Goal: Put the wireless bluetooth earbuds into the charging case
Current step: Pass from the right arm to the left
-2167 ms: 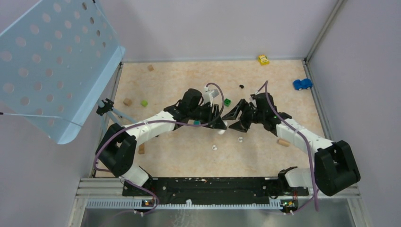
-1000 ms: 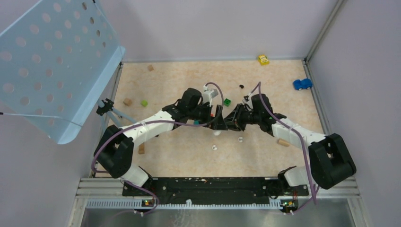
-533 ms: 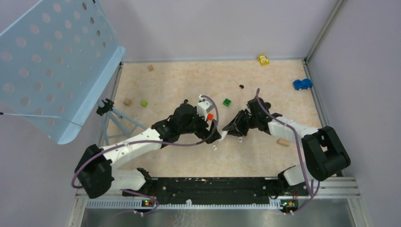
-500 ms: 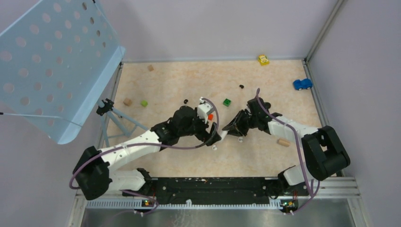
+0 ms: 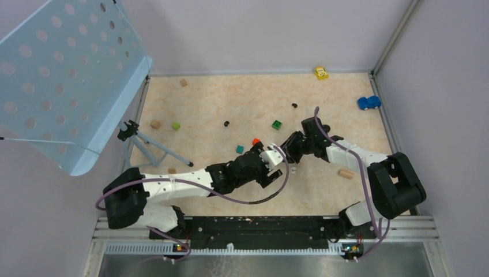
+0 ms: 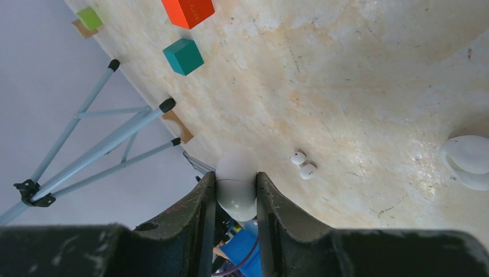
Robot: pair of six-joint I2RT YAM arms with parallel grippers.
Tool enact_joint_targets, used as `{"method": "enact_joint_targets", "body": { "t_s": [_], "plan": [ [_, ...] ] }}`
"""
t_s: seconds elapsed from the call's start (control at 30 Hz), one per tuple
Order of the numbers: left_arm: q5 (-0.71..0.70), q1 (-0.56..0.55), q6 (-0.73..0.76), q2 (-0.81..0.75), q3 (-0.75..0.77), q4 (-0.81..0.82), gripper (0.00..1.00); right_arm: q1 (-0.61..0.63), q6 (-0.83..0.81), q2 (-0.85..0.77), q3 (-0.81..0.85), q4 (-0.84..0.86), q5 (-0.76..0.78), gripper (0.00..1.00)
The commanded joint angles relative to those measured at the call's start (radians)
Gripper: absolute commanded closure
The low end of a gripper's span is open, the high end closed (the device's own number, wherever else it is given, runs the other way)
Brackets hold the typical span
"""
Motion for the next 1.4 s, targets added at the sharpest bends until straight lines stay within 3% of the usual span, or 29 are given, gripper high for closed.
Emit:
{"method": "enact_joint_targets", "body": {
  "t_s": [0.0,0.4,0.67,0.97,1.03,1.1,1.17,1.23,1.37],
  "plan": [
    [-0.139,-0.008,0.042,0.044,-0.018,0.116,0.13,0.006,0.022,-0.01,0.049,0.017,-0.005,0.82],
    [-0.256,-0.008,0.046,0.173,0.01,0.151,0.24,0.005,0.028,-0.017,0.042,0.032,-0.018,0.82],
    [-0.29,-0.008,0.033,0.204,0.027,0.172,0.4,0.003,0.025,-0.016,0.036,0.029,-0.023,0.82],
    [-0.19,-0.008,-0.013,0.171,0.049,0.142,0.67,-0.001,0.024,-0.018,0.03,0.029,-0.025,0.78],
    [-0.168,-0.007,-0.019,0.16,0.05,0.136,0.71,-0.005,0.024,-0.02,0.027,0.033,-0.026,0.69],
    [-0.153,-0.005,-0.03,0.153,0.051,0.124,0.76,-0.007,0.025,-0.024,0.022,0.041,-0.029,0.44],
    [-0.139,-0.001,-0.05,0.149,0.062,0.096,0.86,-0.015,0.019,-0.034,0.019,0.04,-0.031,0.27],
    [-0.095,0.017,-0.074,0.147,0.08,0.053,0.92,-0.029,0.006,-0.048,0.019,0.03,-0.03,0.2],
    [0.034,0.091,-0.16,0.144,0.123,-0.043,1.0,-0.077,-0.034,-0.093,0.012,-0.006,-0.028,0.17]
  ]
}}
